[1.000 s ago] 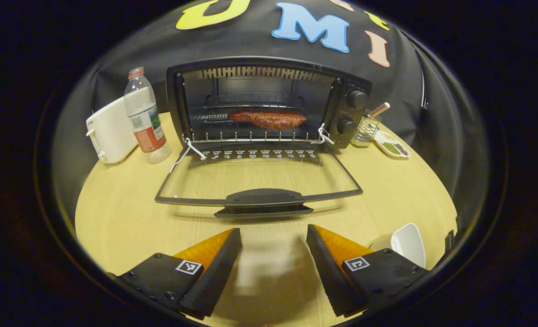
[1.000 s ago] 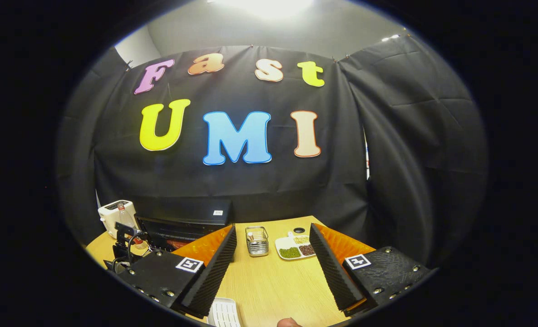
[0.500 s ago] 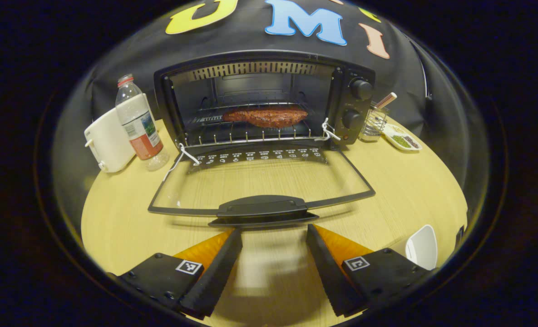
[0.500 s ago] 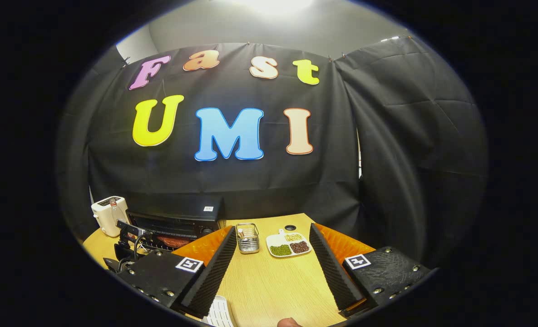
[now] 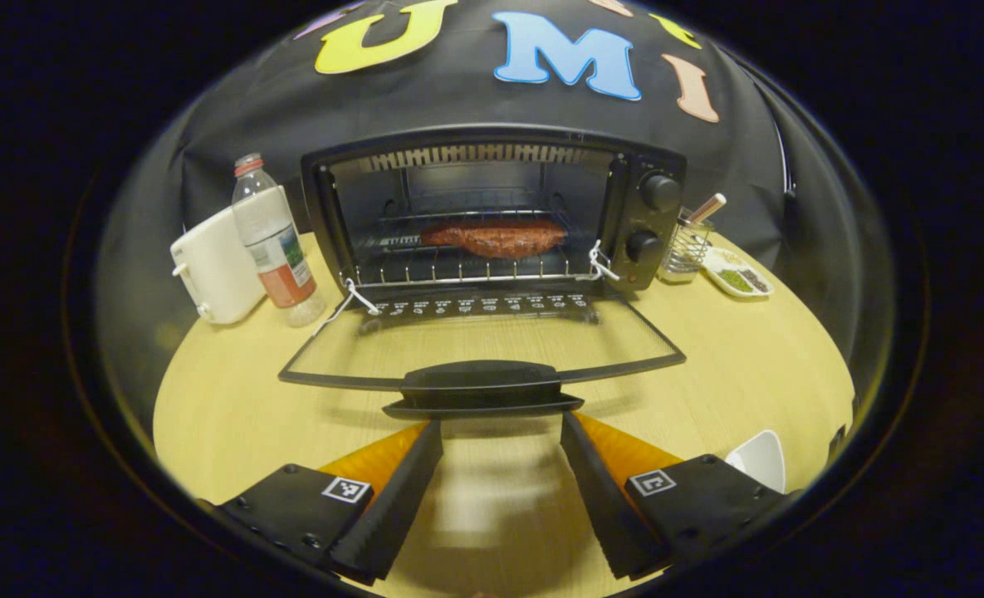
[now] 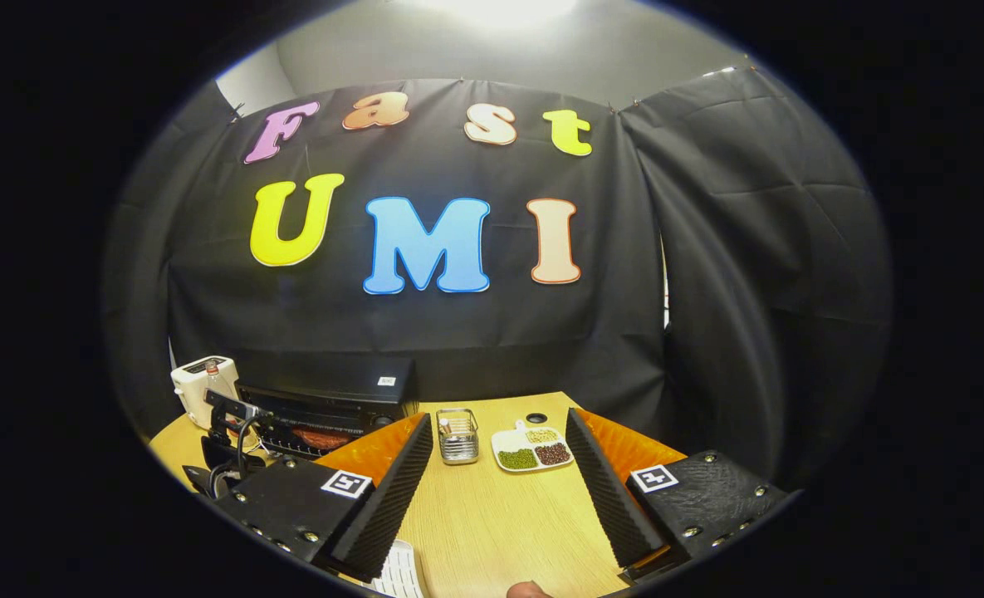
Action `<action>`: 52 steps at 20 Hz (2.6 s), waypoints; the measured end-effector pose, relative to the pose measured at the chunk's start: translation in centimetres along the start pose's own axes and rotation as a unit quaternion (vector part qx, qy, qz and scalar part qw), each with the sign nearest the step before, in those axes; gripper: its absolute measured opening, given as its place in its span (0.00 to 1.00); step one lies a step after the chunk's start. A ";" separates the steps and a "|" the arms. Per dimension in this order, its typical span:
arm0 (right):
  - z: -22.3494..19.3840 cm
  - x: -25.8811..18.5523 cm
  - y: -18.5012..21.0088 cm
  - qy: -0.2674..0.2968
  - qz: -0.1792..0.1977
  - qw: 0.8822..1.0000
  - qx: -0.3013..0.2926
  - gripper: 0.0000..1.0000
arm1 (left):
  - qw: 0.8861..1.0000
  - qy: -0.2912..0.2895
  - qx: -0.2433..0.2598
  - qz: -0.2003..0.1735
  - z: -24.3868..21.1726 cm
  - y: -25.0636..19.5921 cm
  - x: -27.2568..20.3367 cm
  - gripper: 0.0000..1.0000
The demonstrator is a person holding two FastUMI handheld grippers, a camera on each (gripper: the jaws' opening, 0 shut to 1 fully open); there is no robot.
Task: Open the electric oven with the left hand, put the food in, and close the electric oven.
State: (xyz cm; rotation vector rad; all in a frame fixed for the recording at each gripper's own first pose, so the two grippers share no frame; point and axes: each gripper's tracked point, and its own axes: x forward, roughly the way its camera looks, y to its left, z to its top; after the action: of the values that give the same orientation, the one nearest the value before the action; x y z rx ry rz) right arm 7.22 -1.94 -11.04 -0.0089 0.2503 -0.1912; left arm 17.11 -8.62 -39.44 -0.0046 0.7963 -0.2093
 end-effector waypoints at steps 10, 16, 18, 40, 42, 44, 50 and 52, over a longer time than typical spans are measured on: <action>-0.3 0.1 0.1 0.000 0.016 1.000 0.008 0.98 | 0.998 -0.062 -0.006 0.011 3.7 0.1 -2.7 1.00; -0.8 0.6 0.0 0.007 0.015 1.000 0.008 0.98 | 0.995 -0.100 0.014 0.016 6.1 0.2 -3.3 0.97; -0.7 0.7 0.0 0.006 0.014 1.000 0.006 0.98 | 0.994 -0.111 0.016 0.016 6.9 0.2 -3.3 1.00; 3.1 -1.0 -1.2 -0.049 0.077 0.996 0.014 0.98 | 0.953 -0.302 -0.016 0.019 15.9 0.1 -12.8 0.97; 3.7 -1.9 -1.9 -0.058 0.090 0.994 0.015 0.98 | 0.948 -0.316 -0.013 0.034 15.9 0.3 -14.9 1.00; 4.4 -2.7 -2.8 -0.066 0.101 0.993 0.015 0.98 | 0.943 -0.330 -0.014 0.047 15.7 0.3 -16.4 1.00; 4.5 -5.6 -4.9 -0.072 0.126 0.989 0.020 0.98 | 0.930 -0.359 -0.017 0.076 14.9 -0.3 -20.6 0.97; 4.5 -6.6 -5.2 -0.073 0.126 0.989 0.021 0.98 | 0.928 -0.365 -0.006 0.076 14.7 -0.6 -21.9 1.00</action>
State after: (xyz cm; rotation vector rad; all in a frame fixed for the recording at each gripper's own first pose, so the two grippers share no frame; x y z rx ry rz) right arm 1.11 -5.88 -4.90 0.0510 0.1000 0.0557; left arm 12.52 -6.17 -13.58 -0.0298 0.0506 -0.0427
